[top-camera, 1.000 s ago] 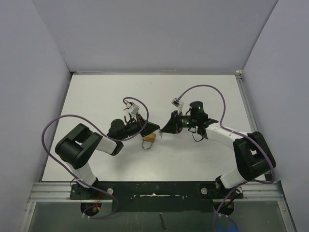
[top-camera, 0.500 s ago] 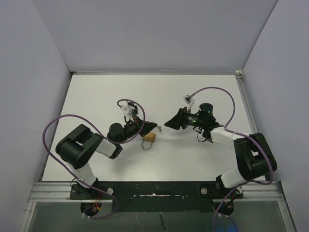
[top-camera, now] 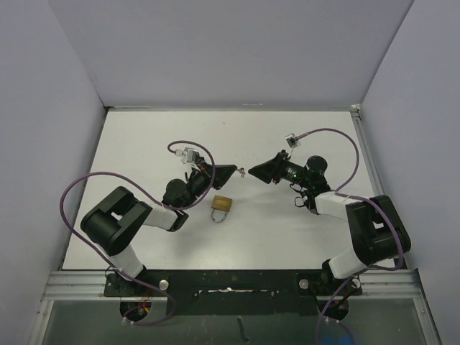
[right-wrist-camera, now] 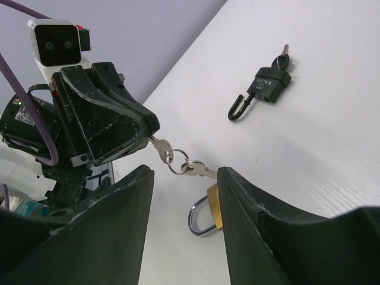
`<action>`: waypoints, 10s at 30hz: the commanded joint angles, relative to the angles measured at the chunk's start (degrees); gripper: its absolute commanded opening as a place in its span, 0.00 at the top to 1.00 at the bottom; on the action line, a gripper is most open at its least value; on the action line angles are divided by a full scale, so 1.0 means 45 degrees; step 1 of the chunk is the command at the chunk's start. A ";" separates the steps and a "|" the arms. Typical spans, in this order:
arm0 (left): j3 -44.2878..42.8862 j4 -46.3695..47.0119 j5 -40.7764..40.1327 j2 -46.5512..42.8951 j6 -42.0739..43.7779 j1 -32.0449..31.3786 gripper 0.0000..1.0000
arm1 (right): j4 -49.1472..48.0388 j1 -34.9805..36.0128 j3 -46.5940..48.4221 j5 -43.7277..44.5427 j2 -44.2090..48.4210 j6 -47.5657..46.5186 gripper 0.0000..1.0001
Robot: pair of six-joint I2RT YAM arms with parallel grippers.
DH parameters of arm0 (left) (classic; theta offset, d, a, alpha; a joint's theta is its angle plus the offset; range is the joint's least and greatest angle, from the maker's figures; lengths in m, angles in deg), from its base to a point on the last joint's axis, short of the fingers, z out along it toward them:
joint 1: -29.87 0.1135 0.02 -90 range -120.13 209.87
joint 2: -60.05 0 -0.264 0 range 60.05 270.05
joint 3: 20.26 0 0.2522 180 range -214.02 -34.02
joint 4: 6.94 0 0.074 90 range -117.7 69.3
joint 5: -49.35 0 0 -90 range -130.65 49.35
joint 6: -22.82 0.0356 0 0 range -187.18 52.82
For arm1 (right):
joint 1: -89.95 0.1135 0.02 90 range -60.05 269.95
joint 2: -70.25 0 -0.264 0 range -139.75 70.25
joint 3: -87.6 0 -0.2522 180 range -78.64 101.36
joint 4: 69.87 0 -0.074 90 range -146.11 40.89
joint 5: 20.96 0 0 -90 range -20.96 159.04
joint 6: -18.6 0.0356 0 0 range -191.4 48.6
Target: Unlock with the key
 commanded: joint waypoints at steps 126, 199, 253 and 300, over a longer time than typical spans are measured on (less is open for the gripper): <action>0.0249 -0.5109 -0.0970 -0.1399 -0.0847 -0.0170 0.21 | -0.3805 -0.3019 -0.0520 -0.1017 -0.1942 0.3374 1.00; -0.4550 -1.8903 -0.6291 0.0621 0.3910 -0.3417 0.25 | 0.6680 -0.0748 0.0740 0.1765 0.2033 -0.3258 1.00; 0.0944 0.1178 0.3373 -0.0046 1.3037 -0.1552 1.00 | 0.9615 0.0335 0.0836 0.1669 0.4784 -0.4782 1.00; 0.0453 0.1139 0.3367 -0.0293 1.4925 -0.1736 1.00 | 0.8215 0.1994 -0.0036 0.4070 0.4324 -0.3063 1.00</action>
